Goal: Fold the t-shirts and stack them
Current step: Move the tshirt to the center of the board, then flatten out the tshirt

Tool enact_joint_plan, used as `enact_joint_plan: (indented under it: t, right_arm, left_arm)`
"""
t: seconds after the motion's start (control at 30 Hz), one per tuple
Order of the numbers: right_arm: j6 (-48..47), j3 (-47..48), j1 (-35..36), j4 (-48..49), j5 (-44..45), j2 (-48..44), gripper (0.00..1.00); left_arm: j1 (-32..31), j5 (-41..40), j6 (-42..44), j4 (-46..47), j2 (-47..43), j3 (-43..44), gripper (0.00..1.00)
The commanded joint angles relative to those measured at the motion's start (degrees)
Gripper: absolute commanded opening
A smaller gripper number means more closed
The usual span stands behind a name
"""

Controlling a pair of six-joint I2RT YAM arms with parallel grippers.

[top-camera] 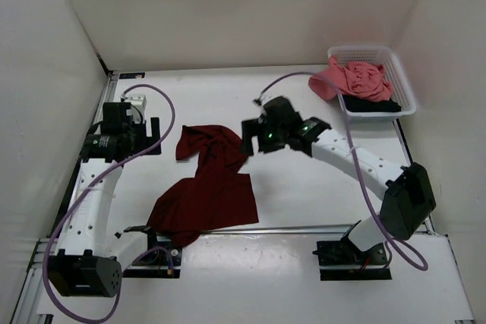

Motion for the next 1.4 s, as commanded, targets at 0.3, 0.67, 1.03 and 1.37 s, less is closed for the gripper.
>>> enact_joint_plan:
  t: [0.3, 0.67, 1.03, 1.37]
  right_arm:
    - [2.4, -10.13, 13.08, 0.55, -2.51, 13.24, 0.89]
    - [4.16, -5.12, 17.66, -4.37, 2.24, 21.43, 0.22]
    - [5.76, 1.25, -1.14, -5.49, 7.06, 7.81, 0.0]
    - [-12.18, 62.47, -13.46, -22.05, 21.3, 14.24, 0.0]
  left_arm:
    - [-7.02, 2.67, -0.03, 10.76, 20.07, -2.69, 1.0]
    - [-10.36, -0.84, -0.03, 13.32, 48.38, 10.42, 0.79]
    - [-5.45, -3.99, -0.03, 13.32, 43.14, 12.78, 0.1]
    - [-0.35, -13.84, -0.03, 9.19, 36.02, 46.53, 0.1]
